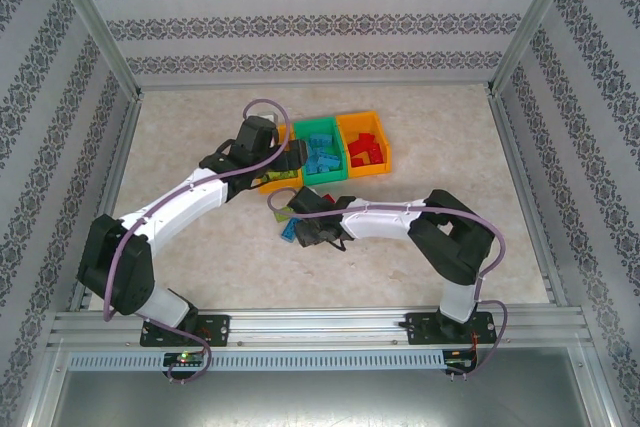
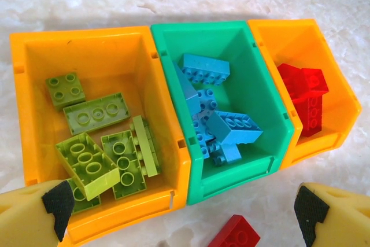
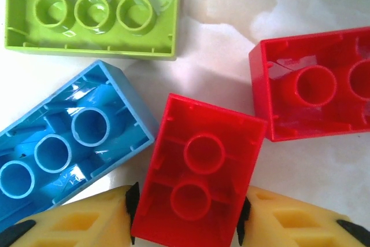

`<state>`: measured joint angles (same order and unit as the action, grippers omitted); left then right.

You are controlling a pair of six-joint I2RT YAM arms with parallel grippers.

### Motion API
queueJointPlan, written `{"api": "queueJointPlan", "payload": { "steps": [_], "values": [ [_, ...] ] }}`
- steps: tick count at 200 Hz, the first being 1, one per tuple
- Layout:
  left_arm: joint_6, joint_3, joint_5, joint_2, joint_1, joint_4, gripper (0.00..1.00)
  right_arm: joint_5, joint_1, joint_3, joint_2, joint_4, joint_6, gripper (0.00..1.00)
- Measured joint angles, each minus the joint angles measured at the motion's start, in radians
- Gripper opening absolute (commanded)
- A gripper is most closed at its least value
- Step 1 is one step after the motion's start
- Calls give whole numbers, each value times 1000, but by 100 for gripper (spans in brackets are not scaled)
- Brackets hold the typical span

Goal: Sort the legos into containers by color

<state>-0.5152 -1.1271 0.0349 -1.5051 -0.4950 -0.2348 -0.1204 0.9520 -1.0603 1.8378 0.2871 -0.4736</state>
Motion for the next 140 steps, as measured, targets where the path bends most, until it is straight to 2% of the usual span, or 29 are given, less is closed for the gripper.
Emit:
{"api": "queueJointPlan", "payload": {
  "steps": [44,98,119,140],
  "values": [
    [0,21,10,1,0,0,99,-11,2,53,-40,-26,2,34],
    [19,36,53,25,0,-7,99,-14,-10,174,-237,-21,19,31],
    [32,47,52,48,0,-14,99,-10,-66,209,-341,-18,35,31],
    [49,61,48,62,0,-23,100,16,-200,211,-406,-18,57,31]
  ]
}}
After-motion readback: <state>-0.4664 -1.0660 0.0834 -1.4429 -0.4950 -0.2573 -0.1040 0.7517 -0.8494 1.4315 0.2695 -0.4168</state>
